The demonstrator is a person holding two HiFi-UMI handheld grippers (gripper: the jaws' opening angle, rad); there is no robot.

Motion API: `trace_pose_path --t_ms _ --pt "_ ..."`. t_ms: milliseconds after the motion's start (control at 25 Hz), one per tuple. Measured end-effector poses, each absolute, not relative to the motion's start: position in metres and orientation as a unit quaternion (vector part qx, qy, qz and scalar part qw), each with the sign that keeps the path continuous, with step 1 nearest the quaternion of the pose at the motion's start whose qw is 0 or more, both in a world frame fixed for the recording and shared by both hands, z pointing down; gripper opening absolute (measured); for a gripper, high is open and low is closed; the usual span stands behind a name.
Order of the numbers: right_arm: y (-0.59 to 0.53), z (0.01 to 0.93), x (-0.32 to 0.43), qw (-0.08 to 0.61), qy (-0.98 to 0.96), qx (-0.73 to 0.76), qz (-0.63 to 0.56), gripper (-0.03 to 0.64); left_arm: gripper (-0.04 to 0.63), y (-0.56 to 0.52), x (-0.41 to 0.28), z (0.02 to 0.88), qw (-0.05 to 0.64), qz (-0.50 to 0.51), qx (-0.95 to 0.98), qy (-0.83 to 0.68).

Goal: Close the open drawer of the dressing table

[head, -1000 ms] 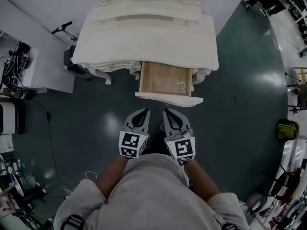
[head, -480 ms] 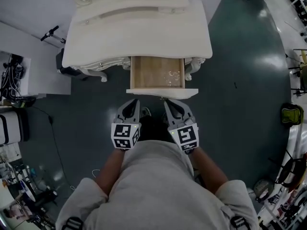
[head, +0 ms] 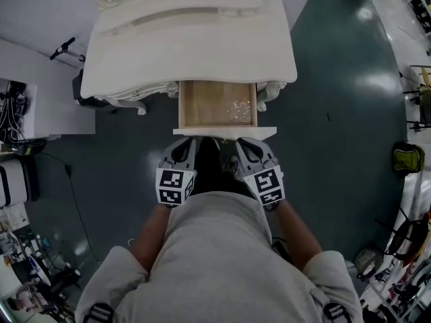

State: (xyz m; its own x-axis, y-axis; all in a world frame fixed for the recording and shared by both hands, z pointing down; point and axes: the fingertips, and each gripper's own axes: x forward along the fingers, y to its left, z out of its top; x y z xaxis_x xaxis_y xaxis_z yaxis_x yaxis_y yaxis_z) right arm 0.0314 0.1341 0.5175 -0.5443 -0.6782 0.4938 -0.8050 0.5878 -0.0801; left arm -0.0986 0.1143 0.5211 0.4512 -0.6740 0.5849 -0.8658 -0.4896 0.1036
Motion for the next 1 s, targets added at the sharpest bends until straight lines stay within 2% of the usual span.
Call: trace_pose_path --t_ms 160,400,560,680,840,960,1000 --pt "0.125 0.528 0.040 0.225 -0.857 0.437 0.155 0.015 0.005 0.103 -0.108 0.543 0.191 0.282 0.822 -0.457" --pt "0.119 0.555 0.072 0.273 -0.838 0.442 0.167 0.015 0.005 0.085 -0.145 0.586 0.143 0.401 0.792 -0.439" --pt "0.113 0.575 0.106 0.306 -0.821 0.449 0.174 0.015 0.005 0.078 -0.162 0.612 0.149 0.433 0.783 -0.421" --pt "0.111 0.585 0.124 0.347 -0.820 0.428 0.158 0.015 0.005 0.073 -0.177 0.626 0.144 0.457 0.783 -0.398" --pt "0.110 0.595 0.143 0.406 -0.820 0.382 0.127 0.015 0.005 0.077 -0.190 0.643 0.097 0.527 0.785 -0.312" --pt "0.111 0.606 0.157 0.454 -0.814 0.348 0.103 0.020 0.005 0.088 -0.197 0.660 0.137 0.567 0.773 -0.248" --pt "0.113 0.612 0.162 0.473 -0.811 0.331 0.098 0.060 0.006 0.087 -0.198 0.662 0.152 0.568 0.771 -0.244"
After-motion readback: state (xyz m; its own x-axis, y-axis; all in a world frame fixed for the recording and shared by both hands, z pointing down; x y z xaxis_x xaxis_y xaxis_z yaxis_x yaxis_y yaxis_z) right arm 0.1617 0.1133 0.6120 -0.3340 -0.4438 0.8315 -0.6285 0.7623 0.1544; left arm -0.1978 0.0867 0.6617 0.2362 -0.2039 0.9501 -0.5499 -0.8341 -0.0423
